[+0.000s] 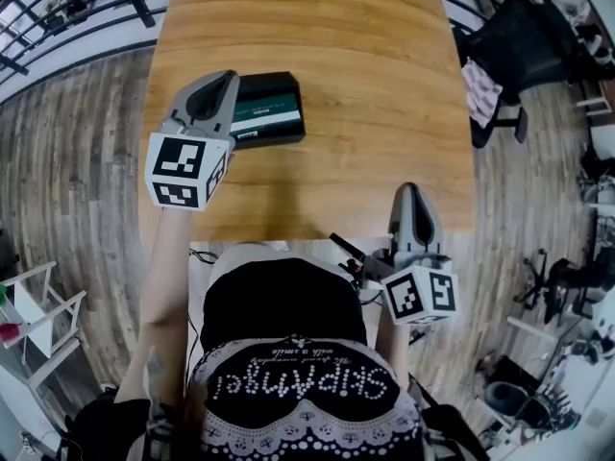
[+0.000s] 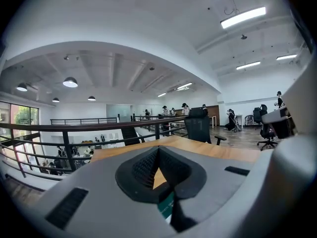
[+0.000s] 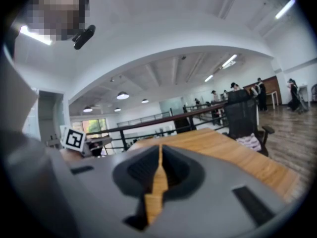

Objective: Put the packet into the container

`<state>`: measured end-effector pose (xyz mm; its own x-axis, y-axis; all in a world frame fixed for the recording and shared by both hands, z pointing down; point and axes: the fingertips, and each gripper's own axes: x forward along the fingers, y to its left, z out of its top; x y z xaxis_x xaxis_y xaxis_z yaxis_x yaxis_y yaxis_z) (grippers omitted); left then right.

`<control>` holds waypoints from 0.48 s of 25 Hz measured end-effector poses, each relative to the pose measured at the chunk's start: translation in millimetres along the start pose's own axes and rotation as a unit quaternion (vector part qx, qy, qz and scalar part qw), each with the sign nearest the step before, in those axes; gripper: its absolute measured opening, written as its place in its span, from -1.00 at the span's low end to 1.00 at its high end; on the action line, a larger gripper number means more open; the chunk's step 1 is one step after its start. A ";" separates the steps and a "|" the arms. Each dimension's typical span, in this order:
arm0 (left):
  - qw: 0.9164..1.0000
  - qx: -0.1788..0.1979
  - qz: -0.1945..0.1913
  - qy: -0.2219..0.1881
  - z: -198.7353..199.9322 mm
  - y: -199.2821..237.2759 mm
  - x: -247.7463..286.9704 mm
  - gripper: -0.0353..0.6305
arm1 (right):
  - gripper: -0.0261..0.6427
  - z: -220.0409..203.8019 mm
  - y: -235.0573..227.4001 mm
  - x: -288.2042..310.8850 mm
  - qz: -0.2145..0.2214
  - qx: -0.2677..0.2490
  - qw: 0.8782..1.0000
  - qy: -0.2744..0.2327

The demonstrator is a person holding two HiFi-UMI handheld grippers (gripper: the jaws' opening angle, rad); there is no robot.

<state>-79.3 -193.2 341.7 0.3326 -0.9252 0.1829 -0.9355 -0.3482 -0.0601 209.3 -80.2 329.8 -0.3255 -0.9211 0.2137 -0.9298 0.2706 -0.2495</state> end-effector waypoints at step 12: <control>0.998 -0.006 0.028 -0.060 45.7 -13.3 -47.3 -0.80 | -0.80 10.9 -14.8 -15.5 0.018 -0.004 1.000 -0.017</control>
<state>-77.1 -151.7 289.0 0.2915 -0.9546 0.0608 -0.9540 -0.2948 -0.0555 230.0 -73.0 319.8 -0.3526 -0.9198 0.1719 -0.9191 0.3059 -0.2484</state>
